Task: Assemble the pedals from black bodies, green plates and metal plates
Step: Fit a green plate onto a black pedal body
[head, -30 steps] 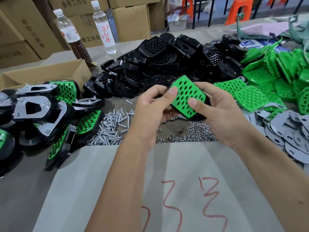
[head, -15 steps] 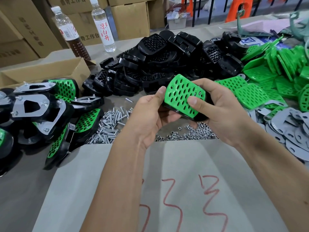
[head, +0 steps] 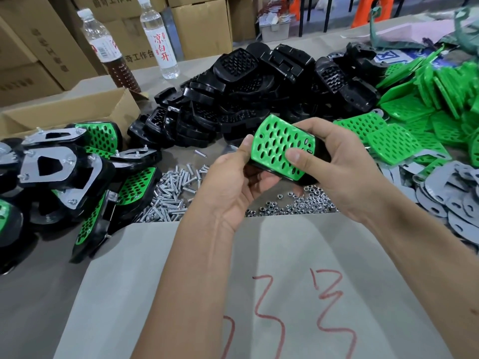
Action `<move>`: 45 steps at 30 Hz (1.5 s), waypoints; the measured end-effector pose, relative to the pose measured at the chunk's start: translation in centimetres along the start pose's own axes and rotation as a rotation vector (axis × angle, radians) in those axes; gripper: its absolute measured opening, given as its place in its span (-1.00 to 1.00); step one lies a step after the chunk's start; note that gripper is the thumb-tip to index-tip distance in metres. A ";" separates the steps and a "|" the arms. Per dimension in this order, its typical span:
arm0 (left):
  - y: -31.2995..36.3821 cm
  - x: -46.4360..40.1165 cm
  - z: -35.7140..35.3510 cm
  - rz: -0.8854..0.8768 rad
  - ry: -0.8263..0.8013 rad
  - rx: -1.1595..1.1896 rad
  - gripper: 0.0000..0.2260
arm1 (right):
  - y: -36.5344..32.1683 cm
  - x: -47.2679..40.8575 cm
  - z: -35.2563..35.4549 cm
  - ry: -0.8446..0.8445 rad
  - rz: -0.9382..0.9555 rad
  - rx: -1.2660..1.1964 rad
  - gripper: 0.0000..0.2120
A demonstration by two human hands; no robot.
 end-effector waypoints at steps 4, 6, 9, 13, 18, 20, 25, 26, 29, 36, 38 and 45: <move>-0.2 -0.2 -0.1 0.083 0.053 0.021 -0.73 | -0.1 -0.1 0.0 -0.043 -0.005 0.002 -0.81; -0.2 -0.3 0.0 0.104 0.072 0.030 -0.74 | -0.1 -0.1 -0.1 -0.063 -0.010 -0.009 -0.81; -0.1 -0.5 -0.1 0.100 0.057 0.039 -0.75 | 0.0 -0.1 -0.2 -0.037 -0.019 -0.030 -0.80; -0.3 -0.4 -0.5 0.097 0.041 0.078 -0.73 | -0.2 0.0 -0.3 -0.016 0.003 -0.052 -0.81; -0.7 -0.4 -0.7 0.046 0.059 0.117 -0.74 | -0.3 0.0 -0.5 -0.011 -0.017 -0.101 -0.81; -0.8 -0.5 -0.7 0.026 0.065 0.128 -0.70 | -0.2 0.0 -0.4 0.015 -0.016 -0.098 -0.82; -0.8 0.0 -1.0 -0.032 -0.016 0.082 -0.27 | -0.2 -0.3 -0.3 0.066 0.022 -0.074 -0.85; -0.8 0.1 -1.0 -0.062 -0.036 0.065 -0.24 | -0.2 -0.3 -0.3 0.070 0.028 -0.071 -0.83; -0.6 0.1 -0.9 -0.144 -0.082 -0.004 -0.49 | -0.4 -0.4 -0.3 0.072 0.079 -0.026 -0.82; -0.6 -0.1 -0.7 -0.201 -0.083 -0.015 -0.72 | 0.2 -0.3 -0.3 0.063 0.070 -0.022 -0.82; -0.7 0.1 -0.8 -0.204 -0.078 0.020 -0.75 | 0.3 -0.2 -0.3 0.052 0.039 -0.029 -0.82; -0.7 -0.3 -0.6 -0.167 -0.045 0.015 -0.74 | 0.1 -0.1 0.1 -0.008 -0.030 -0.115 -0.79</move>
Point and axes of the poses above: each hand's wrist, its own x-axis away from the middle knuckle, its own z-axis out of the back of the hand, y = z × x, the point moved 2 cm from there along -x, towards the middle knuckle, and after that the axes turned 9 degrees about y, right-handed, at the moved point
